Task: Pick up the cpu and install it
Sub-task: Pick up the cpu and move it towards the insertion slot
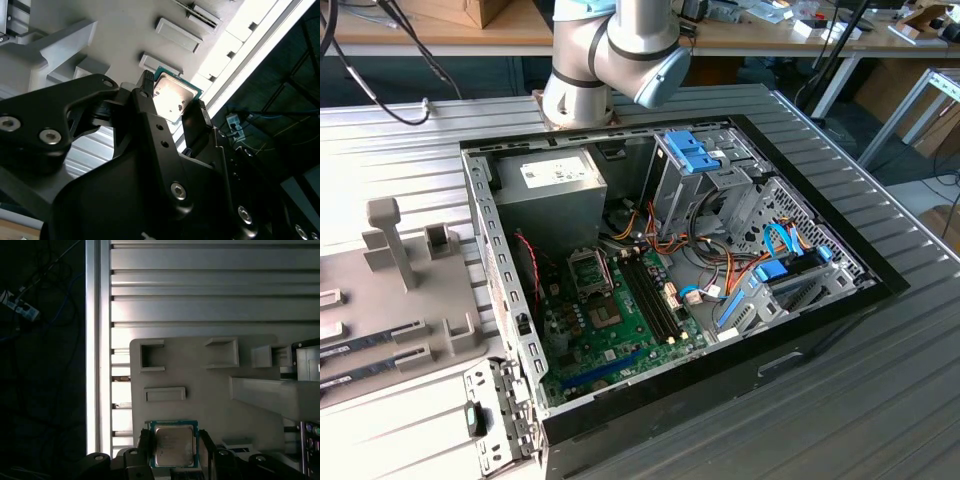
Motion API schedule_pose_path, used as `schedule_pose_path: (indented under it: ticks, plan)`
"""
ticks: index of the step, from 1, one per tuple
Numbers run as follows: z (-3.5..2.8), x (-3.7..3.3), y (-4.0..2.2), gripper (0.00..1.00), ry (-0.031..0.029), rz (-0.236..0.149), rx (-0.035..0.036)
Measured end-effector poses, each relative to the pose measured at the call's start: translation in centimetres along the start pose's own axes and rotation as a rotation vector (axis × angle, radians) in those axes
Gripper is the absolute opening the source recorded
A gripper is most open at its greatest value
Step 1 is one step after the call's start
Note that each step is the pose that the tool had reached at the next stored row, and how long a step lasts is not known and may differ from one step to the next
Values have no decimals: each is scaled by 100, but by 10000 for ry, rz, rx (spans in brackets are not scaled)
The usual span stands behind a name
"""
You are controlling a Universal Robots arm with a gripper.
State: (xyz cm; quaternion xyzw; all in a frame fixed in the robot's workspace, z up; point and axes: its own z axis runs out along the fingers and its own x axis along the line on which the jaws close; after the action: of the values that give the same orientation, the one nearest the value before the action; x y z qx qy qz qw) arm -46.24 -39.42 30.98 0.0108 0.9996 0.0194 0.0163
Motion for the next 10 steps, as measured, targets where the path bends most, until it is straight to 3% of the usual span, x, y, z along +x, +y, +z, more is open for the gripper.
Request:
schedule_pose_path:
  ticks: [10]
  plan:
    - [-83, -3, 3, 47, 0, 0, -6]
